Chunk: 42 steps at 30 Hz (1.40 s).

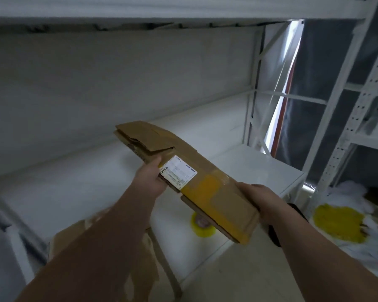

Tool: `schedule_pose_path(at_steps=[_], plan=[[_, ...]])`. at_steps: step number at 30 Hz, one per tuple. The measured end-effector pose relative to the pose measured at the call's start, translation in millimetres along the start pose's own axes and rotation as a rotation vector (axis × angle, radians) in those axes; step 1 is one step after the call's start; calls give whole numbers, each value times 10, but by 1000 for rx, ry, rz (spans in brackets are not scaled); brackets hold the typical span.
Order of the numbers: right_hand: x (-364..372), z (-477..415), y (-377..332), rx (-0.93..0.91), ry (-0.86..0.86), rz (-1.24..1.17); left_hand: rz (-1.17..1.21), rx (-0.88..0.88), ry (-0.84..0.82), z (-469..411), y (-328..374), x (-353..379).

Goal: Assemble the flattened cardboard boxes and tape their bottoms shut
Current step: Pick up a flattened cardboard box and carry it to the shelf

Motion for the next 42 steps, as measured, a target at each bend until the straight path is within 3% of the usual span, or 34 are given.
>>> schedule_pose_path(at_steps=[6, 12, 16, 23, 29, 36, 42], plan=[[-363, -518, -220, 9, 94, -60, 84, -101, -98, -714, -50, 660], [-548, -937, -556, -14, 135, -202, 17, -120, -150, -1226, 155, 1120], [-657, -1119, -622, -21, 173, -169, -10, -146, -192, -1446, 140, 1339], [-585, -1754, -1020, -155, 98, -121, 84, -178, -229, -1707, 74, 1372], [-248, -2311, -1288, -247, -79, -120, 97, -46, -89, -1838, 86, 1287], [-333, -2560, -1244, -336, -240, -51, 181, -24, 169, -1689, -324, 1276], [-128, -2617, -1002, -336, -321, -38, 201, 0, 226, -1674, -581, 1001]])
Point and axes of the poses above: each hand's wrist, its own z-axis away from the middle knuckle, its own x-axis out of the palm, y = z × x, the point moved 8 cm from there along -z, towards the middle knuckle, and after that the axes turned 4 degrees about -z, right-handed, at the moved point
